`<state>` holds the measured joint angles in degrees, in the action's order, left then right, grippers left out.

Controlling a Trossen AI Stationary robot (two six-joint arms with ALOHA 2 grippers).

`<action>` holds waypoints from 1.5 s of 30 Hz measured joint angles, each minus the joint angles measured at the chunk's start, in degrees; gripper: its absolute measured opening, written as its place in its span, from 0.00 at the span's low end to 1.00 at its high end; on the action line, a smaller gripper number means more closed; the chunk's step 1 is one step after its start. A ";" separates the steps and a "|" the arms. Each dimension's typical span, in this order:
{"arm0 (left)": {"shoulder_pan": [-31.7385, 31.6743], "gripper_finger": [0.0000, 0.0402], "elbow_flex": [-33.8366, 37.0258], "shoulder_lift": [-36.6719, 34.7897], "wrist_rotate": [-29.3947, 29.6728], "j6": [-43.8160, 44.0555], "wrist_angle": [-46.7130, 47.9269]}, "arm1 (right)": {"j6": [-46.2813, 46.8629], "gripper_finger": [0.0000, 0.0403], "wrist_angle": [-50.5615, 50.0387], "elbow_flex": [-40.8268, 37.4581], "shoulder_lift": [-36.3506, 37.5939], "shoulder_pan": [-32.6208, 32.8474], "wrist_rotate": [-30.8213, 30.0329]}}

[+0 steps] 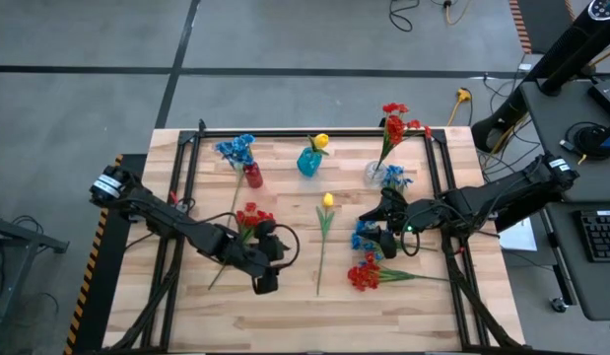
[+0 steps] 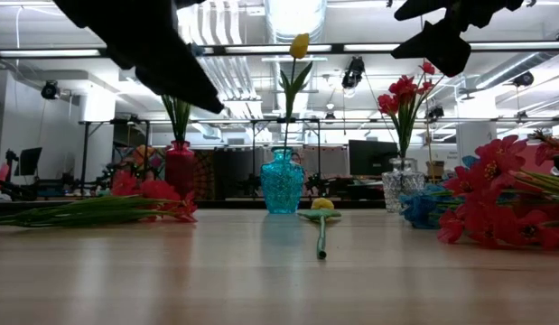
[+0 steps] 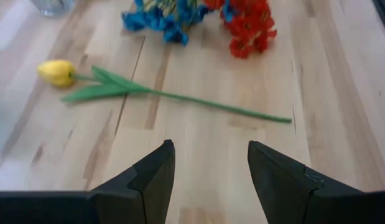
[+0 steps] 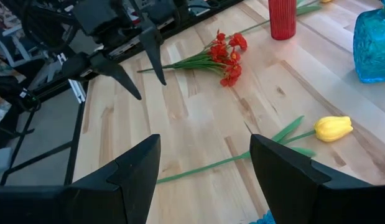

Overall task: Sort flowers into vase by color
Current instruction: Put the left red flower into the transparent vase

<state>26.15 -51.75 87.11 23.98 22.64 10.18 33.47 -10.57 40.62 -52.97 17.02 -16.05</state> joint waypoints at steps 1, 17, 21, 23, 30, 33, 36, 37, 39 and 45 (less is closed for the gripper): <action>0.00 0.46 0.00 0.00 -0.35 0.36 0.54 | 0.00 0.60 0.00 0.00 0.00 0.00 0.00; 0.07 0.46 0.00 0.00 -7.82 8.07 10.21 | 0.00 0.60 -0.02 0.00 0.00 0.00 -0.02; 0.07 0.46 0.00 0.00 -10.76 11.09 13.14 | 0.00 0.60 -0.02 0.00 0.00 -0.02 -0.18; 0.08 0.46 0.00 0.00 -11.29 12.30 14.42 | 0.00 0.60 -0.02 0.00 0.00 -0.02 -0.47; 0.07 0.46 0.00 0.00 -13.33 14.85 16.60 | 0.00 0.60 -0.02 0.00 0.00 -0.02 -0.48; 0.09 0.46 0.00 0.00 -16.23 17.18 18.07 | 0.11 0.60 -0.01 0.00 0.00 -0.02 -0.48; 0.09 0.46 0.00 0.00 -18.27 19.96 20.38 | 0.33 0.60 -0.02 0.00 0.00 -0.02 -0.48; 0.09 0.46 0.00 0.00 -19.17 20.87 21.28 | 0.35 0.60 -0.02 0.00 0.00 -0.02 -0.48; 0.09 0.46 0.00 0.00 -20.78 22.38 22.99 | 0.39 0.60 -0.04 0.00 0.00 -0.02 -0.48; 0.17 0.46 0.00 0.00 -23.31 24.69 26.08 | 0.42 0.60 -0.11 0.00 0.00 -0.02 -0.48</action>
<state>26.33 -51.75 87.11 0.67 47.34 36.25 33.89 -10.67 40.62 -52.97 16.99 -16.53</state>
